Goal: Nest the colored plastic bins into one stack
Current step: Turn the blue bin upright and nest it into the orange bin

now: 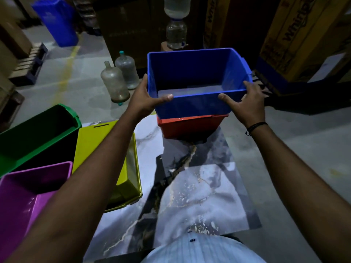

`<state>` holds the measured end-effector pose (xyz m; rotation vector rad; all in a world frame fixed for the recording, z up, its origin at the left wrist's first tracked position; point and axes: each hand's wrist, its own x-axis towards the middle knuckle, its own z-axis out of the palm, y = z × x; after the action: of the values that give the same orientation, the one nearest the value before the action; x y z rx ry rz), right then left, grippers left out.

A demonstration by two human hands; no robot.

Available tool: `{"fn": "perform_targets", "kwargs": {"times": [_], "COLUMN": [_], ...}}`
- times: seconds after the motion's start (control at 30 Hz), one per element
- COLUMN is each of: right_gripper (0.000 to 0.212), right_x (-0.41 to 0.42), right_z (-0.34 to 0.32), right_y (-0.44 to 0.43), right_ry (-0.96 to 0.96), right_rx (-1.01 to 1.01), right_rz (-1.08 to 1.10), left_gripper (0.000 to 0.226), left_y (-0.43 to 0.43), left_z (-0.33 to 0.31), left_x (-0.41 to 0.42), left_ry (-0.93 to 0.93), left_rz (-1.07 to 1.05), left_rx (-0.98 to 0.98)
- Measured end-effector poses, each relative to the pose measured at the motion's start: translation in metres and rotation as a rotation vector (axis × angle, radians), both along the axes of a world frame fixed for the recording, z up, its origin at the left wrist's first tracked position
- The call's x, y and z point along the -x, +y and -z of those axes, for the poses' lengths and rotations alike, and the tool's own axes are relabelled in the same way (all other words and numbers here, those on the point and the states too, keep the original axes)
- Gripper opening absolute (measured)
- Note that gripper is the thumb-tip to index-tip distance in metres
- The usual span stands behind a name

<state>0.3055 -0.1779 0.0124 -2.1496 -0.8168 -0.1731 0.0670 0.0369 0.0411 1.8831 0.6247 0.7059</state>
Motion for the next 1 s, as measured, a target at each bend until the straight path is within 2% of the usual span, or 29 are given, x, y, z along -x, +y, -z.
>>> {"fn": "perform_targets", "kwargs": {"times": [0.1,0.27,0.4,0.6,0.67,0.77,0.87,1.0], "right_gripper": [0.094,0.114,0.116,0.118,0.111,0.089,0.082,0.069], "right_x": [-0.015,-0.04,-0.051,-0.068,-0.071,-0.073,-0.076,-0.078], "right_z": [0.007,0.029,0.047,0.068,0.073,0.08,0.092,0.105], "right_y": [0.009,0.023,0.025,0.026,0.027,0.031,0.033,0.034], "right_ry": [0.005,0.058,0.108,0.137,0.144,0.161,0.176,0.184], "right_rx": [0.026,0.113,0.164,0.212,0.22,0.224,0.256,0.324], "right_rz": [-0.015,-0.022,-0.078,-0.107,-0.123,-0.153,-0.179,-0.199], "left_gripper": [0.098,0.098,0.098,0.114,0.112,0.106,0.102,0.124], "left_y": [0.008,0.016,0.02,0.039,0.041,0.042,0.045,0.054], "left_z": [0.016,0.043,0.065,0.097,0.104,0.112,0.121,0.14], "left_x": [-0.014,-0.033,-0.04,-0.041,-0.041,-0.041,-0.042,-0.039], "left_ry": [0.033,0.055,0.101,0.27,0.316,0.408,0.476,0.527], "left_rz": [-0.051,-0.112,-0.093,-0.08,-0.087,-0.093,-0.073,-0.074], "left_rx": [-0.025,0.0,0.035,0.065,0.057,0.019,0.01,0.055]}}
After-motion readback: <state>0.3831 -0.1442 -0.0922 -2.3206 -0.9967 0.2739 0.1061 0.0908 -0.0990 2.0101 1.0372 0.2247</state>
